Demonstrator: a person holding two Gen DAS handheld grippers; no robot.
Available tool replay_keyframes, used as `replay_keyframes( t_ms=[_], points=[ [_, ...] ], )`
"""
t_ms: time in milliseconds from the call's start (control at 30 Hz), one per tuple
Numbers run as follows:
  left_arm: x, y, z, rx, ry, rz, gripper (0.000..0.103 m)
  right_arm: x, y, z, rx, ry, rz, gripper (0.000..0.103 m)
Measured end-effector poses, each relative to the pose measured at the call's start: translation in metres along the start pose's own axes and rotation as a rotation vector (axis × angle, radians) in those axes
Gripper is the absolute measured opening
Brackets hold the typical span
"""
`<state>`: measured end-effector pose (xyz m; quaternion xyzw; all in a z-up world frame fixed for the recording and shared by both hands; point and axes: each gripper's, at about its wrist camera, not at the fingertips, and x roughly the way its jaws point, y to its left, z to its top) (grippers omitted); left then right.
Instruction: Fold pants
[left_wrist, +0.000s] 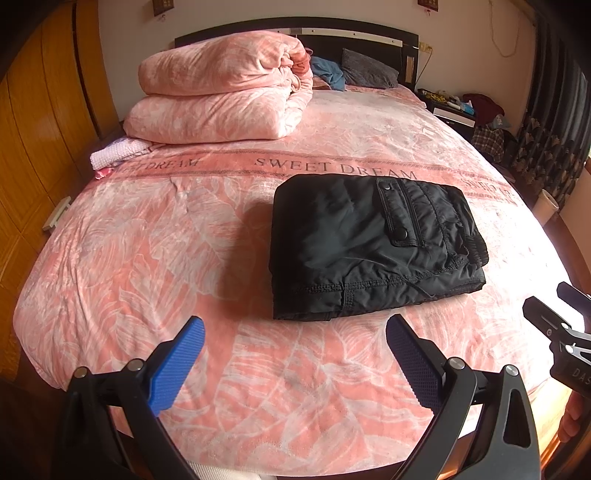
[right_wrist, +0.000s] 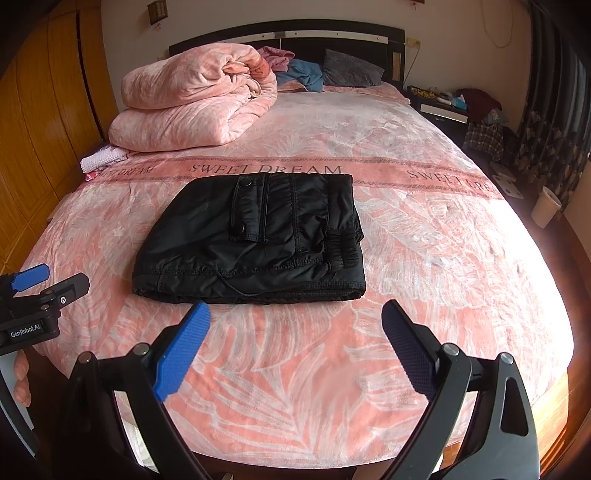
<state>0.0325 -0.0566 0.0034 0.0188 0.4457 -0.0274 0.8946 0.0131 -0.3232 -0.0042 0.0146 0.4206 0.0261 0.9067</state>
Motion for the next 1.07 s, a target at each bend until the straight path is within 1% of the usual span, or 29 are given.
replay_keyframes(
  t_ms=[600, 1067],
  points=[
    [0.0004, 0.0001, 0.0002, 0.005, 0.004, 0.004, 0.099, 0.0043, -0.0016, -0.0024, 0.000, 0.010, -0.005, 0.095],
    [0.0043, 0.0005, -0.0001, 0.009, 0.031, -0.005, 0.099, 0.0044, -0.0018, -0.0025, 0.001, 0.011, -0.005, 0.095]
  ],
)
